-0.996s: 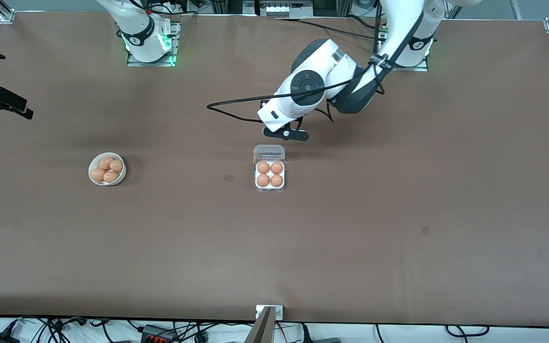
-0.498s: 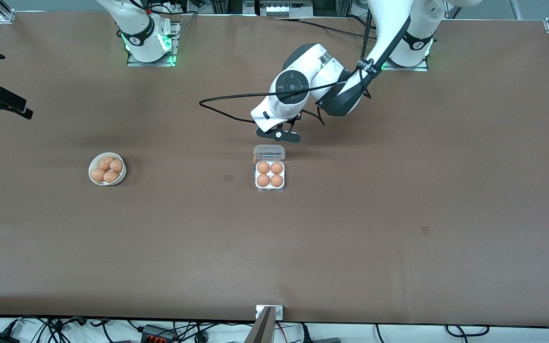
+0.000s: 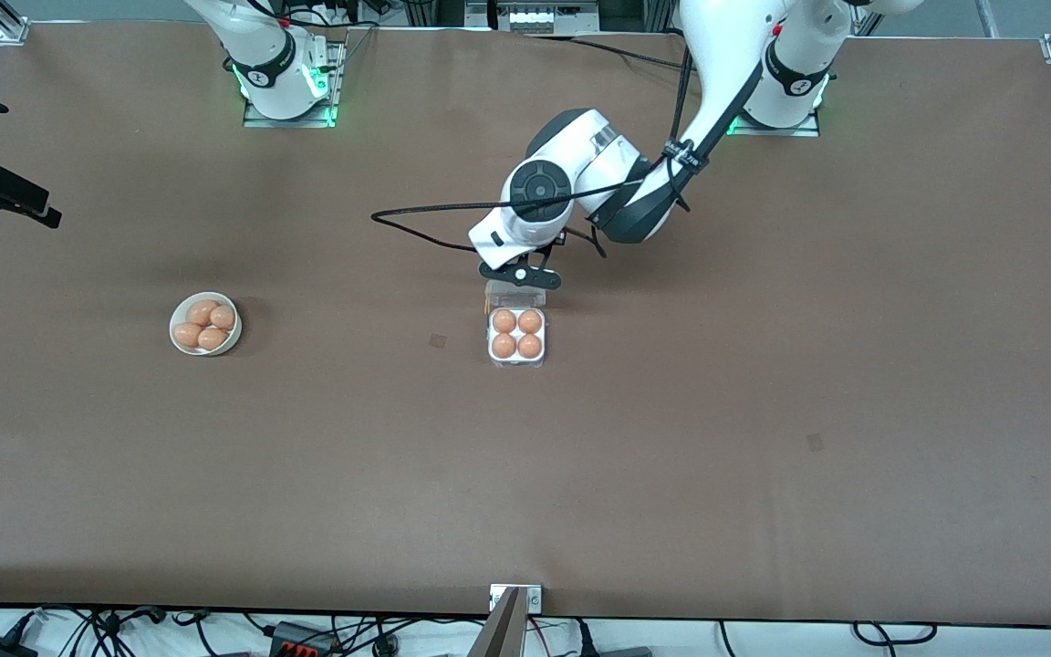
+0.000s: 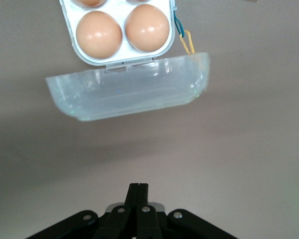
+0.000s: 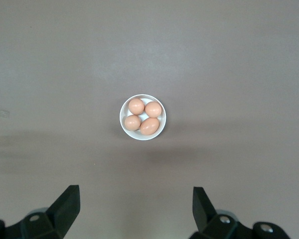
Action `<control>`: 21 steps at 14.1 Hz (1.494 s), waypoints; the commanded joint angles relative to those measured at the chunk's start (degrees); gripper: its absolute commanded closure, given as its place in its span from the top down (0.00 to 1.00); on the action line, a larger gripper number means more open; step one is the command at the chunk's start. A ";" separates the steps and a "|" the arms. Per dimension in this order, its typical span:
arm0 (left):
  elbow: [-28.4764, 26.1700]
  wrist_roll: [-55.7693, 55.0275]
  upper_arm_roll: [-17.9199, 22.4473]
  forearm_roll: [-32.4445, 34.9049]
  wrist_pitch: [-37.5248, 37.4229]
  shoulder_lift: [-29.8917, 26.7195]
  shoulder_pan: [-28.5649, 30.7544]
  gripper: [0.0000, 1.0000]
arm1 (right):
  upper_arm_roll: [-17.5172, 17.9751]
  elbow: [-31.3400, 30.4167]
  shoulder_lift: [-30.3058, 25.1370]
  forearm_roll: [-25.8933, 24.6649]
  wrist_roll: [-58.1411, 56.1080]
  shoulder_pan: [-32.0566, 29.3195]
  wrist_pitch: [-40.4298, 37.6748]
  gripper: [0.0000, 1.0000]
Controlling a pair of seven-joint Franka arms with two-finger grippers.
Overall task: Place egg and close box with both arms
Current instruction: 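Swing the clear lid over the eggs with the left gripper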
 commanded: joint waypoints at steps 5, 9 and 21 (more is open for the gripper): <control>7.28 2.82 1.05 2.66 -0.55 4.97 -0.26 0.01 | 0.27 0.61 0.31 0.76 0.44 -0.61 -0.93 1.00; 8.50 3.10 1.49 2.75 1.12 6.37 -0.08 0.01 | 0.18 0.61 0.31 0.76 0.44 -0.61 -0.93 1.00; 10.18 3.36 3.86 2.75 2.37 5.24 3.07 0.04 | 0.18 0.61 0.39 0.76 0.44 -0.88 -0.93 1.00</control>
